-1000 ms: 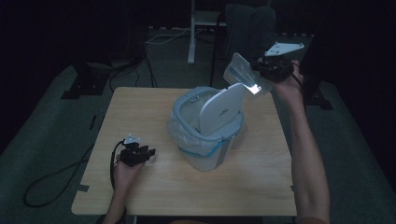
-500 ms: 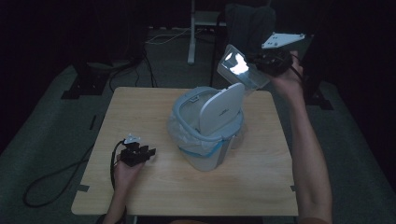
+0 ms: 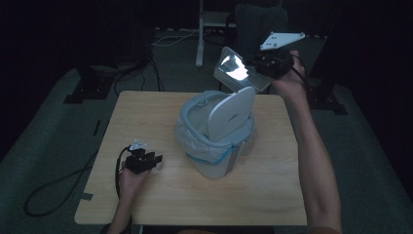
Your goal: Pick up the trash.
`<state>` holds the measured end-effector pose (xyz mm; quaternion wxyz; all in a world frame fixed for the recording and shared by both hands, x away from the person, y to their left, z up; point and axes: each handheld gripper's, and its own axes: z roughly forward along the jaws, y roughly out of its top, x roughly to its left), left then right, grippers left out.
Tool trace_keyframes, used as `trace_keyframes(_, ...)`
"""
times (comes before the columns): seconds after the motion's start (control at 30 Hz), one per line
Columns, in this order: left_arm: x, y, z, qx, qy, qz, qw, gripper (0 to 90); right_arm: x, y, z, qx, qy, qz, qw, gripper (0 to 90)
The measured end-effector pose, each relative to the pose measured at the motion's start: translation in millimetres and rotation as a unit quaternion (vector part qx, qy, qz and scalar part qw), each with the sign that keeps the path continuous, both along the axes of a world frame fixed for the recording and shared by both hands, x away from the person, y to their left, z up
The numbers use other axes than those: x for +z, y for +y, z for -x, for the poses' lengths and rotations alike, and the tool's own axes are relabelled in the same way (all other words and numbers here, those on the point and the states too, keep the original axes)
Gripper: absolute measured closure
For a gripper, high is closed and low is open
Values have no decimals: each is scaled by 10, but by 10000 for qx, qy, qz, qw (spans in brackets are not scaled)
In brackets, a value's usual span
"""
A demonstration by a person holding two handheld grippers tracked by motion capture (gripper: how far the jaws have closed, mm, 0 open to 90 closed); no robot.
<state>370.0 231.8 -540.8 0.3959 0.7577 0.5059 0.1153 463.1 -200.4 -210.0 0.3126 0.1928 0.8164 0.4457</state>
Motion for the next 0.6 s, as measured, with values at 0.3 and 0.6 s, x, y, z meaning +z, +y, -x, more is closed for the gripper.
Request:
trace_keyframes(0.3,0,0,0,-5,-2,-5,10000,555,14,204,54,232,-51,95,9997,861)
trace_keyframes(0.6,1,-2,-1,-7,-3,-16,10000,555,8,364,68,364,-96,192,9991,862)
